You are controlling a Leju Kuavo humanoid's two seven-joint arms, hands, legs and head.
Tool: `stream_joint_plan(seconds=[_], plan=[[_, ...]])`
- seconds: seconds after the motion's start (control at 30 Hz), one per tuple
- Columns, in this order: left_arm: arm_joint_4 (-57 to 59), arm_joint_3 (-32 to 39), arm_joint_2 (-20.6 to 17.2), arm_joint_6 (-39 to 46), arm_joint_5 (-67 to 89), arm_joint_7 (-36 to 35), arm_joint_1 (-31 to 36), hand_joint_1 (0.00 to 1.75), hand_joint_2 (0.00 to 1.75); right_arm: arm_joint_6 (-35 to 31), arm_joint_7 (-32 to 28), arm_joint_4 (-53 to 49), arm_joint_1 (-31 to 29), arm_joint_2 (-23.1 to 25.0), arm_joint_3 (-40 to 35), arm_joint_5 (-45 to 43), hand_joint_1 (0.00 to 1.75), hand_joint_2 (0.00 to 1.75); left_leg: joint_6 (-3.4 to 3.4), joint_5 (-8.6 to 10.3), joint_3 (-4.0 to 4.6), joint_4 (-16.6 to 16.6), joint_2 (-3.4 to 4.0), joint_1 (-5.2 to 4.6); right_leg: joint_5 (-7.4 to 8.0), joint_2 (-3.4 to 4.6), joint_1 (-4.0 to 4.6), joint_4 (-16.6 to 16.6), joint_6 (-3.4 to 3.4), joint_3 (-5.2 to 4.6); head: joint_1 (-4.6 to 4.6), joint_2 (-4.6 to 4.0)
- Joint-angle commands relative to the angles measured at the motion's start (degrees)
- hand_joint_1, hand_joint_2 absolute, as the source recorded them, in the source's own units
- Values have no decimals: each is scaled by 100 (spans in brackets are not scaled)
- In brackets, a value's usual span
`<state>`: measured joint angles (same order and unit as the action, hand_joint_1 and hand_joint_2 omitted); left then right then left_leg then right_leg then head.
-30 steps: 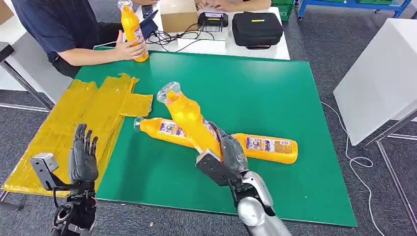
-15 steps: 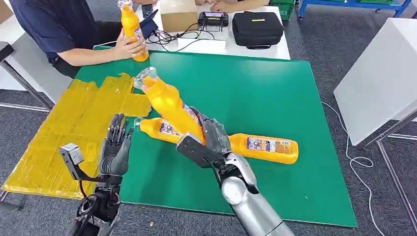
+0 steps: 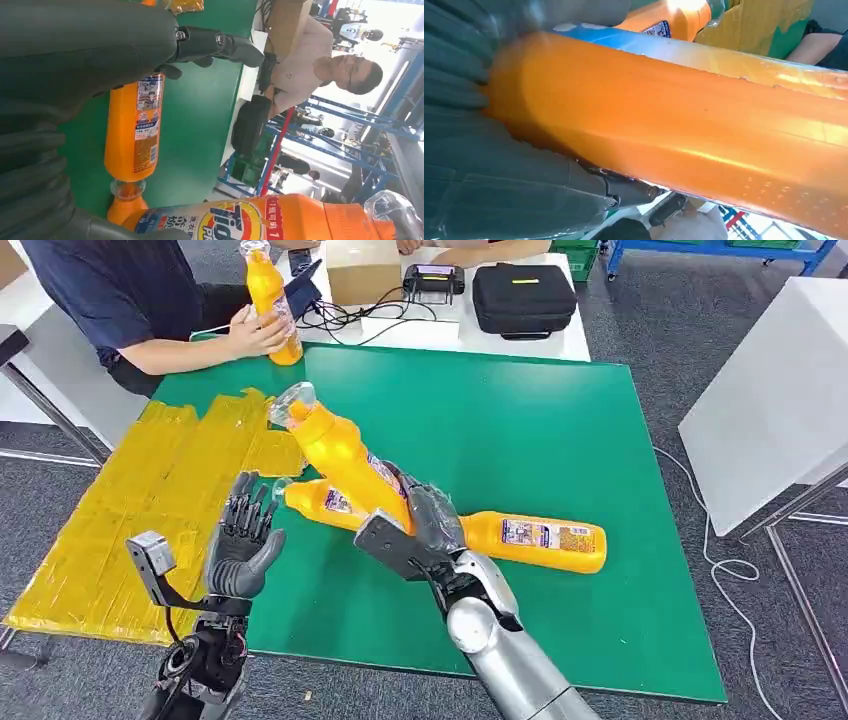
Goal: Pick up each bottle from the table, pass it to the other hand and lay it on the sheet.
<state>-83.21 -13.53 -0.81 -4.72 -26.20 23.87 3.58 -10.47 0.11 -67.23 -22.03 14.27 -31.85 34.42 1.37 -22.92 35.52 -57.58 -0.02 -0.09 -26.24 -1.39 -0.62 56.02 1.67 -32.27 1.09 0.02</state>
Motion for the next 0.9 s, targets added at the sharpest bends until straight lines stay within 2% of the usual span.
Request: stream_joint_plan(seconds=[0.03,0.27,0.3,0.4,0.5,0.57,0.6,0.77,0.8,0.9], plan=[[543,-441,108,16,-266,-2,478,0,175,101,68,905,-823,258,-320,73,175,175,-8,-5,-14,-1,3,3,-5,13,2,0,-6,14,0,0],[436,-436,266,-39,-303,-184,624,0,175,157,141,1829,-1100,524,-713,204,175,175,-7,-4,-18,4,1,4,-3,9,3,-7,-5,20,0,0],[411,-470,284,-107,-339,-306,712,0,175,149,334,1992,-1170,573,-1256,705,175,175,-15,-12,-45,8,0,9,-12,16,7,-14,-11,51,-2,2],[92,-337,320,-26,-468,-431,640,0,175,18,759,1828,-1183,573,-2215,653,175,175,-11,-11,-24,-1,7,7,-9,18,6,-3,-8,27,-2,2],[-342,-235,318,-1,-614,-498,401,0,175,54,917,1699,-1226,573,-2659,540,175,175,-13,-18,-31,-2,25,7,-10,38,6,-2,-9,29,-2,0],[-500,-256,351,-44,-714,-627,335,0,175,78,1015,1681,-1259,573,-2778,532,175,175,-11,-18,-29,0,28,6,-10,38,5,-2,-8,26,2,0],[-563,-273,392,-57,-730,-655,312,0,175,80,1039,1648,-1243,573,-2785,532,175,175,-6,-6,-8,0,8,4,-6,12,3,-1,-4,9,-2,0],[-916,-180,550,61,-646,-773,205,0,175,326,1083,1430,-959,573,-2768,857,175,175,-5,-4,-7,0,0,8,-6,2,6,-6,-5,12,-2,0],[-957,-155,573,82,-613,-797,189,0,175,351,1091,1407,-918,573,-2822,903,175,175,-11,-15,-31,-2,-5,12,-17,5,9,-11,-8,41,0,0],[-942,-112,617,86,-562,-841,126,0,175,319,1149,1325,-843,573,-3024,1056,175,175,-9,-8,-21,4,-6,8,-12,-1,6,-12,-7,28,0,0]])
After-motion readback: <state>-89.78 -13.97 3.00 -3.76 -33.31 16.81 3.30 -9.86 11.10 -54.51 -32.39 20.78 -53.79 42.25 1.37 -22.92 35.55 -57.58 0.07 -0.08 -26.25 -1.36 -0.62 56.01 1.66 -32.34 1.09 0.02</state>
